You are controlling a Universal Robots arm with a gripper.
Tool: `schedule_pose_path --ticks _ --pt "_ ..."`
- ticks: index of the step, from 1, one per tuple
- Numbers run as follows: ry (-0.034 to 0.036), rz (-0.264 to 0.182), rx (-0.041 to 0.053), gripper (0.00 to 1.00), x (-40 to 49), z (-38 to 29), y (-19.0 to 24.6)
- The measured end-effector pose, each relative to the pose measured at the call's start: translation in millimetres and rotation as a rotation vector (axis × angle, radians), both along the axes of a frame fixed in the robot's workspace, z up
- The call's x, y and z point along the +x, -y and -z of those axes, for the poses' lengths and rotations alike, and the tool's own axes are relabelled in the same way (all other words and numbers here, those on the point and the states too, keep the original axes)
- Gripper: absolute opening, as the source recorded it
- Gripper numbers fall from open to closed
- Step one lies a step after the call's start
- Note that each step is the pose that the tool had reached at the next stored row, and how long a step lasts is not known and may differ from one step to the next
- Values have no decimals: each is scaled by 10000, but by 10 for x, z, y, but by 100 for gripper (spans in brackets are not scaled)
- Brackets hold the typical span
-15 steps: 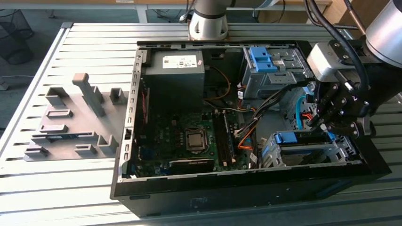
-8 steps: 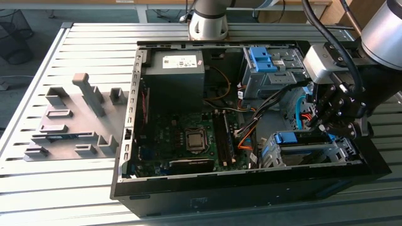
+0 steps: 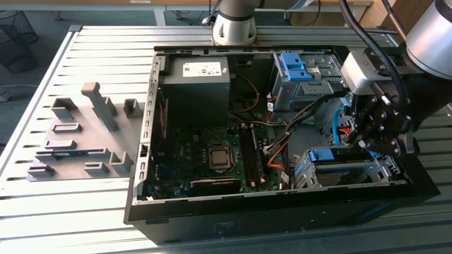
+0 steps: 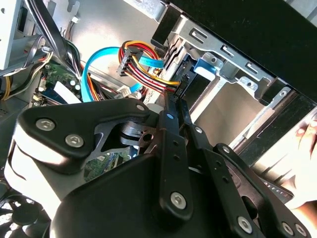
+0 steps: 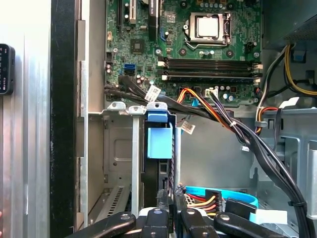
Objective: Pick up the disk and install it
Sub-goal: 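Insert the first disk wire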
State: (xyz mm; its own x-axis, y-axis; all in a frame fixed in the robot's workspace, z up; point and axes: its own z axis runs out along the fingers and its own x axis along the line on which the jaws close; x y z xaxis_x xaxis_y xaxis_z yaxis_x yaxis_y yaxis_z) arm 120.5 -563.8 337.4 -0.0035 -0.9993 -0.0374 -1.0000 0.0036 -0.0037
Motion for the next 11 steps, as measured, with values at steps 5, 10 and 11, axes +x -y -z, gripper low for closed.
schedule_pose_path --ticks 5,10,11 --pt "2 59 -1 16 1 16 1" --pt "3 68 -1 16 -5 25 1" --pt "3 69 -2 16 -5 28 1"
